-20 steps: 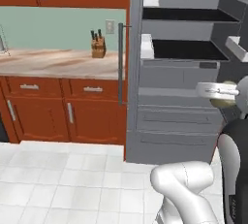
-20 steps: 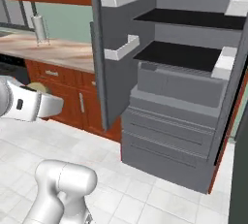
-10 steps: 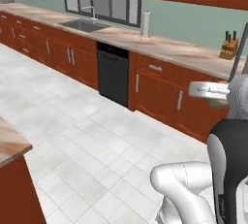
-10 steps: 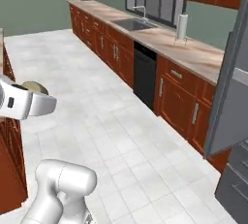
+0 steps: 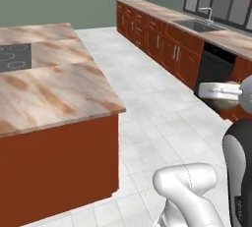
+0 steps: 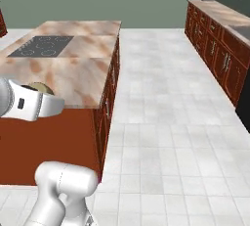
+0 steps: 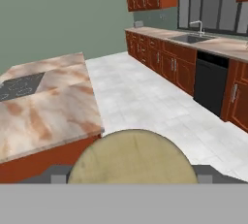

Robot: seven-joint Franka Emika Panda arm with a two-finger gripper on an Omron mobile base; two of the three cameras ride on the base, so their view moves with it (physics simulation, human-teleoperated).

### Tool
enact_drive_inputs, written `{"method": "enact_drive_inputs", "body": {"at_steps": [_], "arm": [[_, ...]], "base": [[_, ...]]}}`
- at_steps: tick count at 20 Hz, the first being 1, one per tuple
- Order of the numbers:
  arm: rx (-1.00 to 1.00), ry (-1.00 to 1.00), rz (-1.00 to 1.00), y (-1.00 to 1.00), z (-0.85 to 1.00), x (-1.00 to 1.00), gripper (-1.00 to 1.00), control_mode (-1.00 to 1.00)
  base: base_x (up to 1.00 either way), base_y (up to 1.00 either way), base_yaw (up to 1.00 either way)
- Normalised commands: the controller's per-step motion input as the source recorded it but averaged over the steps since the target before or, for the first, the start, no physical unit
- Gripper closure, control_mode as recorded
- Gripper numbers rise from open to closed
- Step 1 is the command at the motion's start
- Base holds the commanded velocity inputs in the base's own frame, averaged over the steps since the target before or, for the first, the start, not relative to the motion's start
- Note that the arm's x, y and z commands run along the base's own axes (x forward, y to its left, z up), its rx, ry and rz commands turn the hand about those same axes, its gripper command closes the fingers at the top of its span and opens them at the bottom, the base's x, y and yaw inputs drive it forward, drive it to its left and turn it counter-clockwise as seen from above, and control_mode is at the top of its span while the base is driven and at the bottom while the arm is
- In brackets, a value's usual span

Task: Retrieve the sausage and cheese from the fridge and place them on the cutting board on the counter.

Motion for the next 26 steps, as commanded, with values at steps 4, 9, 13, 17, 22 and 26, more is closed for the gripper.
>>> {"method": "enact_drive_inputs", "body": {"at_steps": [4,9,13,17,22,26], "arm": [[0.0,0.0,0.0,0.0,0.0,0.0,1.0,1.0],[0.0,0.0,0.0,0.0,0.0,0.0,1.0,1.0],[0.0,0.0,0.0,0.0,0.0,0.0,1.0,1.0],[0.0,0.0,0.0,0.0,0.0,0.0,1.0,1.0],[0.0,0.0,0.0,0.0,0.0,0.0,1.0,1.0],[0.0,0.0,0.0,0.0,0.0,0.0,1.0,1.0]], "base": [[-0.01,1.0,0.4],[0.06,1.0,0.36],[0.5,1.0,0.22],[0.59,1.0,0.15],[0.53,1.0,0.12],[0.12,1.0,0.12]]}}
